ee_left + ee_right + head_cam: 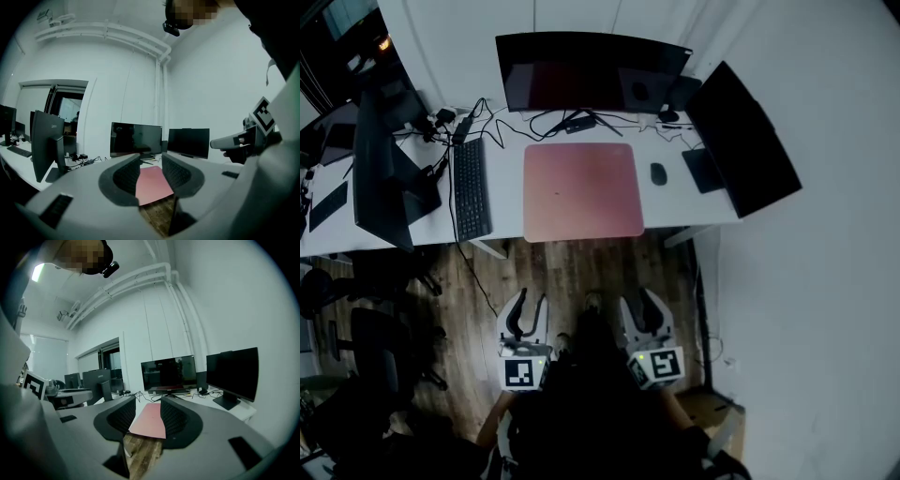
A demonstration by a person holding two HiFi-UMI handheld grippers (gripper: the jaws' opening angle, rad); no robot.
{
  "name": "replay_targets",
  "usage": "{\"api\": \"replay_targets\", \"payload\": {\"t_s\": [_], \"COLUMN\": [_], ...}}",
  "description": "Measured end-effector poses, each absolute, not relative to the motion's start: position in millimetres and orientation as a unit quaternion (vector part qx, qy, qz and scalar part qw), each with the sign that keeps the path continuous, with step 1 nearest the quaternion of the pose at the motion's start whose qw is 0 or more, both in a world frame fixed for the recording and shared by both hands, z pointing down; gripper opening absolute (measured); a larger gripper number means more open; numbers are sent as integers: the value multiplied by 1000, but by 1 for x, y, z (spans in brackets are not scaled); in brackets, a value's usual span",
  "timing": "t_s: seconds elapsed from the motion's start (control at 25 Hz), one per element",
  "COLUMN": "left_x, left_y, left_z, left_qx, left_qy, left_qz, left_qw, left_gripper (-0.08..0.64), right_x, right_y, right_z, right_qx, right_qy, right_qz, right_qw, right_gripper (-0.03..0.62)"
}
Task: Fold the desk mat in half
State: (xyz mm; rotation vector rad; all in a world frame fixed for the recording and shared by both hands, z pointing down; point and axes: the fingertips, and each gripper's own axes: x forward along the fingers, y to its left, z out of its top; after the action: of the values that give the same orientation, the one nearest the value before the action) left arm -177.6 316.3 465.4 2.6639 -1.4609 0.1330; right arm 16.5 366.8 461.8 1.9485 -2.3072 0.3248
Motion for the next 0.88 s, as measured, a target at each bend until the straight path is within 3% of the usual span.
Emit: {"api": "replay_targets", "payload": {"t_s": [0.6,0.88], "left_x": [-91,-71], "left_y": [196,170], "left_z": [467,488], "left_qx": [854,857], "left_qy": [-512,-493], "left_qz": [85,151], "left_qw": [38,8], "left_gripper": [144,144], "right_x": [100,107], "right_y": [219,186], "right_z": [487,525], "right_qx": [569,513], "right_qy": [-805,-829], "right_qz": [130,134], "right_qw": [108,177], "right_gripper": [146,146]}}
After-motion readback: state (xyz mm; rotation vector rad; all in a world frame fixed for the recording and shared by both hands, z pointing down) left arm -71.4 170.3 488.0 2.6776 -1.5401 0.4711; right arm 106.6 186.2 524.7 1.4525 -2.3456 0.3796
